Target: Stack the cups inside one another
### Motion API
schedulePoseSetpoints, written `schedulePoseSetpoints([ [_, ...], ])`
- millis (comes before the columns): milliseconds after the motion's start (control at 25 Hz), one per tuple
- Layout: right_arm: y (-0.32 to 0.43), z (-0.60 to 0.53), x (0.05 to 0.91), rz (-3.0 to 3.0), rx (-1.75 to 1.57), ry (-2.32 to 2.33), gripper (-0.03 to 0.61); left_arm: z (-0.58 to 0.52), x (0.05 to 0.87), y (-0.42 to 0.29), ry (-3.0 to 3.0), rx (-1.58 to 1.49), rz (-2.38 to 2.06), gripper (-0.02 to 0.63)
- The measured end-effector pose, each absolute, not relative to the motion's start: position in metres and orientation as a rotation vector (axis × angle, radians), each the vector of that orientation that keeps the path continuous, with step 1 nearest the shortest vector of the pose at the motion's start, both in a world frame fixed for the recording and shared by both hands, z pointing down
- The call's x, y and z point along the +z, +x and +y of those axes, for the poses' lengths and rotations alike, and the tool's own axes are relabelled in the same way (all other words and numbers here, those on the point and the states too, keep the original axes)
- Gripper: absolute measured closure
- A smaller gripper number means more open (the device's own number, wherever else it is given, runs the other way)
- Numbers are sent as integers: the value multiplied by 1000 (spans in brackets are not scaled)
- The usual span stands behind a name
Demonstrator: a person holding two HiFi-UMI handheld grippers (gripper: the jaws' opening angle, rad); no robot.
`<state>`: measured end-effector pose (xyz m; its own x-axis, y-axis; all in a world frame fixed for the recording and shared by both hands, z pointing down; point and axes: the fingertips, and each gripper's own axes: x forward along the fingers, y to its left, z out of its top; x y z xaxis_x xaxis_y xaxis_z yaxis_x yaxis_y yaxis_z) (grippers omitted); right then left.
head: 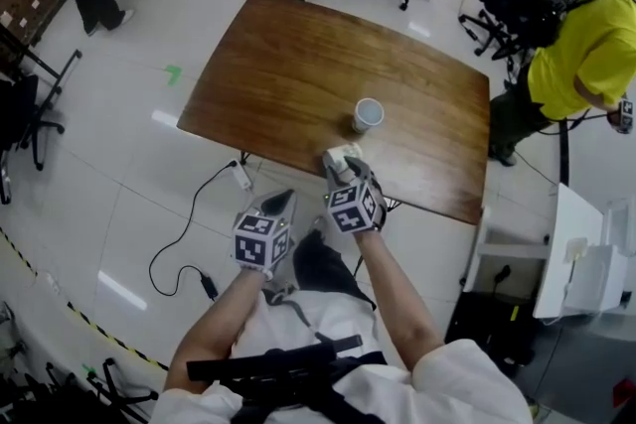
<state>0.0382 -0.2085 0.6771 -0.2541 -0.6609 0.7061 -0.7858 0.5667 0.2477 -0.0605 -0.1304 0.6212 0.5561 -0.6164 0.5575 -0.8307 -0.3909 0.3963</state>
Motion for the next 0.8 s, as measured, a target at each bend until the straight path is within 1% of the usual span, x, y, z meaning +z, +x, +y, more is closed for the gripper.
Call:
schedulePoseSetpoints([
  [120,38,-213,681,-1968,145,1153,394,-136,618,-53,2152,424,-1142,618],
  [280,34,-221,680,-1957,94,1131,426,-139,619,-50,2146,420,-1138,618],
  [440,35,-224,688,-1948,104,1115,428,-141,621,-53,2127,421,-1144,618],
  [520,36,-224,690,-1945,112,1116,446,-141,622,-55,2122,420,-1147,618],
  [720,39,-225,690,-1951,123,1111,459,-139,625,-55,2112,425,-1147,618],
  [800,41,-225,689,-1955,129,1112,481,-137,625,-55,2111,429,-1143,618],
])
